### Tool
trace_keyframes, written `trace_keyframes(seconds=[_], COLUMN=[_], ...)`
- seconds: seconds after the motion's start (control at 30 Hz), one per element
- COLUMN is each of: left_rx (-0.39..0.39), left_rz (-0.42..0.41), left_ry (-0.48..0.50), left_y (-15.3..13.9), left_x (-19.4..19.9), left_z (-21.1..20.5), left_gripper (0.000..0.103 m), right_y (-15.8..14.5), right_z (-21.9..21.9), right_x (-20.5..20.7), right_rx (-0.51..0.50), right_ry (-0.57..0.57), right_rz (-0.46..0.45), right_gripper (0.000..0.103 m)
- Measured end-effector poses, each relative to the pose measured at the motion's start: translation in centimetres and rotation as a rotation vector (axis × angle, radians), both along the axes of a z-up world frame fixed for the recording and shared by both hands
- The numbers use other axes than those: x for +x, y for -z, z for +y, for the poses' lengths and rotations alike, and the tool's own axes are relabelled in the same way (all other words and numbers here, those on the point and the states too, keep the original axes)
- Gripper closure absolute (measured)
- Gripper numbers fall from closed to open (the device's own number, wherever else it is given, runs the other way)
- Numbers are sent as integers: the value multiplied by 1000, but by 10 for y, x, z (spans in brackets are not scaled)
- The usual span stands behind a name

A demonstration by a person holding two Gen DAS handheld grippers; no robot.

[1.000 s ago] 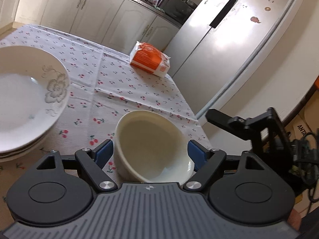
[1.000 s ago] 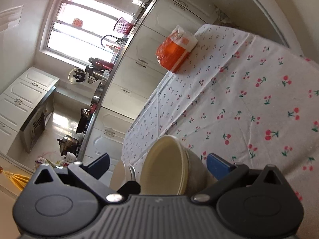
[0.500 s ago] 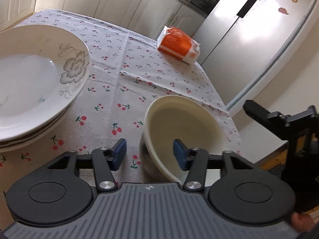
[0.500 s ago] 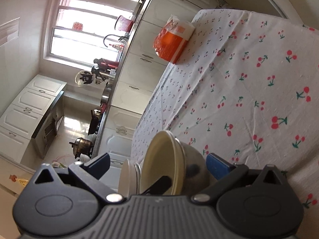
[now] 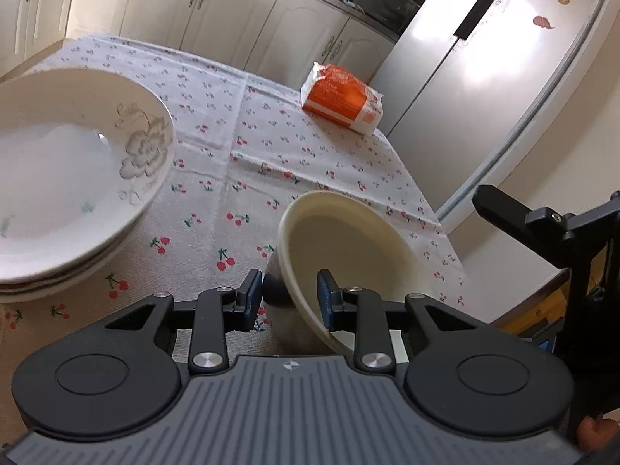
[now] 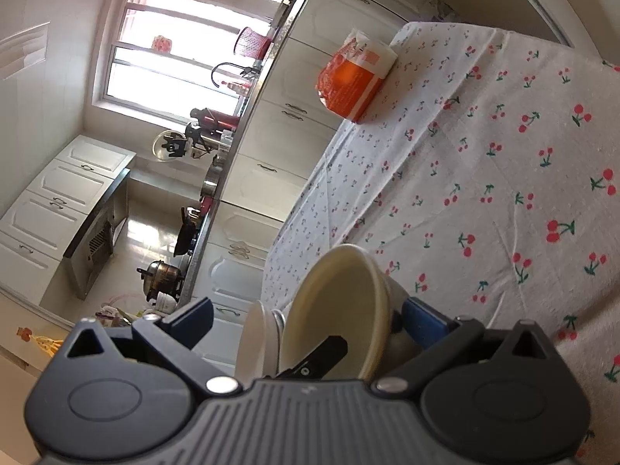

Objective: Organize plates and bowls
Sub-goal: 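Lift the nested bowls onto the plate stack and open the left gripper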

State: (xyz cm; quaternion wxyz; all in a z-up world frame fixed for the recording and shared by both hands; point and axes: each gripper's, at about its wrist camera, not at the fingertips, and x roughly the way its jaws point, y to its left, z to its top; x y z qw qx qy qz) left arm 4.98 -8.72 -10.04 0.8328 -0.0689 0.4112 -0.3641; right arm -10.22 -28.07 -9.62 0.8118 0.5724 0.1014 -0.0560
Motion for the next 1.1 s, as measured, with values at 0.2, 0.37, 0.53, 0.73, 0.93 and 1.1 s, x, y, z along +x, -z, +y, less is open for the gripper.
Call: trace_keyframes(seconds=[0.2,0.37,0.53,0.73,0.93,1.1], left_rx=[-17,-32,-60,-89,-103,-107], left_rz=[-12,-7,-15,-27,-52,-56], left_ry=[-13,-28,-48,-81,-127,-190], left_y=[-10,-15,-26,-38,-49,-53], left_x=[-2,-2,-4,1,11,28], left_z=[8,15,28,42,60,80], left_gripper=[71,72,72,71,71,71], right_y=[-7,-12,-24,-33,-45,-49], right_z=[6,11,16,23,35,47], right_x=[1,3,9,22,47,81], right_rx=[-4,7,-11,-9,-23,-14], right_ry=[-4,-5,-15,-37,-84,-141], right_rz=[-10,-25,-47,-77,-96,-110], right_gripper=[0,0,0,0,0,0])
